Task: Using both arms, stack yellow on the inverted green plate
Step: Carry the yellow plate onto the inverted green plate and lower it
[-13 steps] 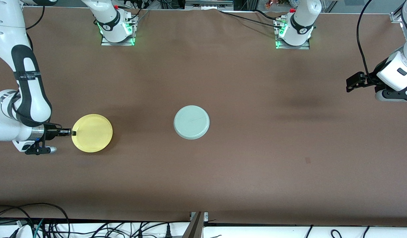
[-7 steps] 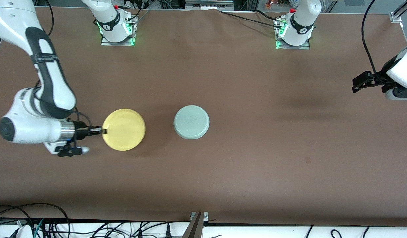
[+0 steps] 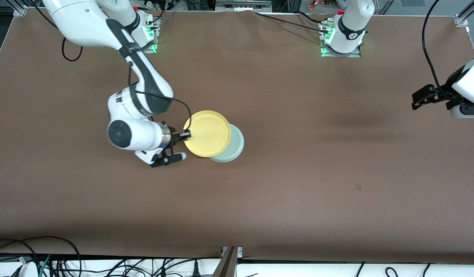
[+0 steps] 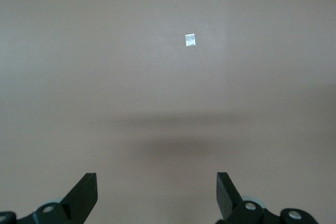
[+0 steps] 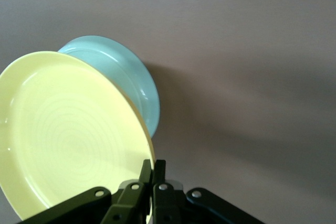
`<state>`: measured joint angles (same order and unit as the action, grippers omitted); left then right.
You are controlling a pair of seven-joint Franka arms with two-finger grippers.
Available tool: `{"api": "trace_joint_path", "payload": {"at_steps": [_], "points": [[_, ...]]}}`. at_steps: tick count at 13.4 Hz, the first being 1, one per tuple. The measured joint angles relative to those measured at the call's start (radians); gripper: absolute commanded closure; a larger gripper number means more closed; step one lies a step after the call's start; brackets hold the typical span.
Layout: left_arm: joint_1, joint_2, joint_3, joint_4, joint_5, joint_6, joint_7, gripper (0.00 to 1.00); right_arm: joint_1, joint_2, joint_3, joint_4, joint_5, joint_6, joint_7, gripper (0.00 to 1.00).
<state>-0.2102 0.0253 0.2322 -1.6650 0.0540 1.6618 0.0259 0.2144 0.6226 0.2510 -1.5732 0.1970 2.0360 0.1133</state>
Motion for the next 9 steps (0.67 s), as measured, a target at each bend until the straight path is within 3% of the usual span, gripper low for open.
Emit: {"api": "trace_joint_path", "payload": {"at_steps": [5, 9], "points": [[-0.002, 0.013, -0.001, 0.004, 0.000, 0.003, 0.000, 0.00, 0.030, 0.052, -0.002, -0.025, 0.000, 0.123, -0.011, 1.00], [-0.002, 0.019, 0.000, 0.023, 0.000, 0.003, 0.000, 0.00, 0.056, 0.073, -0.002, -0.026, -0.001, 0.137, -0.011, 1.00]]}}
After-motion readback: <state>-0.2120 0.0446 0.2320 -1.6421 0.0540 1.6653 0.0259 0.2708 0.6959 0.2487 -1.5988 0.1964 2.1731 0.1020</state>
